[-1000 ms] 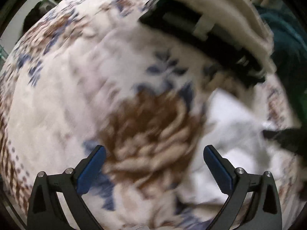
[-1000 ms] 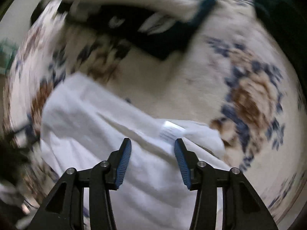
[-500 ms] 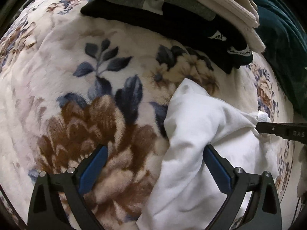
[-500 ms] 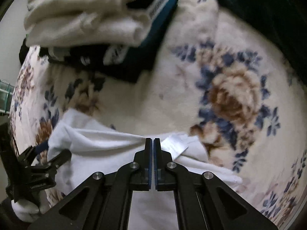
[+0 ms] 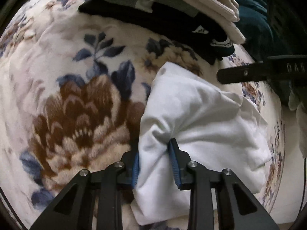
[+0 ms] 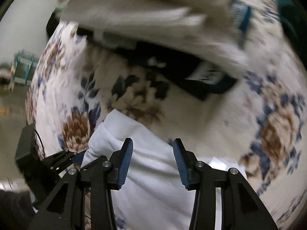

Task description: Fold small clothes

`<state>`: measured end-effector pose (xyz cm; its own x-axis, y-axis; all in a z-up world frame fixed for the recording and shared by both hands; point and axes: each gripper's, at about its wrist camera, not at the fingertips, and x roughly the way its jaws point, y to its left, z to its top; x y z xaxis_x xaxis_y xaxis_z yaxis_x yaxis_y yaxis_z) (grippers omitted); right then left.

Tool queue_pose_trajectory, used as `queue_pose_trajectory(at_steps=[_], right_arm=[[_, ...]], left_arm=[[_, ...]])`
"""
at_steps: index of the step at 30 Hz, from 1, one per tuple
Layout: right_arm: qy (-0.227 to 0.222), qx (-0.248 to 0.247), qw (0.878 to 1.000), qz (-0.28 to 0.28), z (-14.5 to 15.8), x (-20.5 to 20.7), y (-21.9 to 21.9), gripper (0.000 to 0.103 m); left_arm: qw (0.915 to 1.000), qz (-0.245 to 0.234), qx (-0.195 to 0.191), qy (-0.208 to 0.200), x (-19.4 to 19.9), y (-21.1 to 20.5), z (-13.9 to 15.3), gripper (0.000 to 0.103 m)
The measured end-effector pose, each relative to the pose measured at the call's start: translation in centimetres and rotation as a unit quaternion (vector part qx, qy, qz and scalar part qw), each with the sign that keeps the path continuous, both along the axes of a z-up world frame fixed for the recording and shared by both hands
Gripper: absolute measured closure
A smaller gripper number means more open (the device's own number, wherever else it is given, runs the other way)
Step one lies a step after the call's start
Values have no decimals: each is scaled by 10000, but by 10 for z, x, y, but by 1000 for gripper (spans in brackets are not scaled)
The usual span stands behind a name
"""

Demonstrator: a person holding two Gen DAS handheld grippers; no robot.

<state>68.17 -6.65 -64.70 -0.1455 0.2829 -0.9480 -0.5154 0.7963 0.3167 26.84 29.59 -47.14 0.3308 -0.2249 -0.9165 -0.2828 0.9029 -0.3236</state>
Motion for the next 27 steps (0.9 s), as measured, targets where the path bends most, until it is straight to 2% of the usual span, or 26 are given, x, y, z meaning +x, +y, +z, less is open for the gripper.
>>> queue_pose_trajectory(at_steps=[5,7,9,10,13,14,16,18,20,22,25,27], right_arm=[[-8,-99,9964,843,-12,-27,46,57],[-12,-162,9900,1402,-12,-48,58,57],[133,-187,9848,1721,-9,-65,57,57],[110,-156,9856,1679,-5,-66,54,57],[-29,116,9958,903,7,-46,36,57],[-254,4,9974,669,9,-36,29,57],[-324,-244,9977,536,5,-22,22,57],[-216,-267,9968,720,-2,-21,22,60],[-78,-323,9925,1172,-11,-29,30,66],[72,-352,9884,1477,-16,-38,34,67],[162,-395,9852,1658,-21,-50,39,91],[129,-402,9847,1690,-24,-57,41,92]], left_arm=[[9998,145,-150,38,-8,8,-3,74],[9999,111,-128,32,-13,13,0,74],[9998,104,-144,21,-14,14,0,74],[9998,99,-150,26,-9,8,-2,74],[9997,125,-220,44,-10,10,-5,74],[9997,118,-222,45,-10,11,-5,74],[9997,108,-226,43,-12,12,-5,74],[9997,102,-234,45,-9,10,-7,74],[9996,104,-244,55,-9,10,-7,73],[9996,106,-255,64,-8,9,-8,73],[9995,108,-296,91,-7,10,-10,72],[9993,110,-333,104,-7,11,-11,72]])
